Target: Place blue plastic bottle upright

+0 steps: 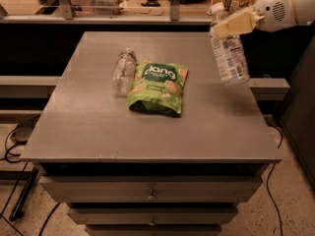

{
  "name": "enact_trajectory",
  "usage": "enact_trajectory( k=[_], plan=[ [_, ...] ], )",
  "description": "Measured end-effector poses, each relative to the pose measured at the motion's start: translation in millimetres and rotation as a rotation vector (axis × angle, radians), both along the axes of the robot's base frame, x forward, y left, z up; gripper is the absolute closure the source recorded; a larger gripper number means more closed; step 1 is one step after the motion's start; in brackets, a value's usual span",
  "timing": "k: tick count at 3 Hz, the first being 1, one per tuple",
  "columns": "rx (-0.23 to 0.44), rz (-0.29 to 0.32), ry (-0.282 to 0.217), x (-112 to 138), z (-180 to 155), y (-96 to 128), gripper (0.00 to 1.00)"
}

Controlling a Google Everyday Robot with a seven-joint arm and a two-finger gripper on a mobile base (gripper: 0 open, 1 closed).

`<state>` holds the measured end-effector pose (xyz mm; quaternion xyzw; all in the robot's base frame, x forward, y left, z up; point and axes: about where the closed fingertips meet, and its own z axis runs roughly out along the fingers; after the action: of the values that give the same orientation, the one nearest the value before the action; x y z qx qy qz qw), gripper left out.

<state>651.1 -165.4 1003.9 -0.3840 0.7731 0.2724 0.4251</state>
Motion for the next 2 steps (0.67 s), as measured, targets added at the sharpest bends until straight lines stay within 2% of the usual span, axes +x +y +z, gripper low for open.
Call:
enact_trajectory(
  k=[1, 2],
  plan=[
    [-0.037, 0.072, -0.111, -7, 4, 3, 1.0],
    [-0.061, 0.162, -0.262, -18, 12, 10, 1.0]
  ],
)
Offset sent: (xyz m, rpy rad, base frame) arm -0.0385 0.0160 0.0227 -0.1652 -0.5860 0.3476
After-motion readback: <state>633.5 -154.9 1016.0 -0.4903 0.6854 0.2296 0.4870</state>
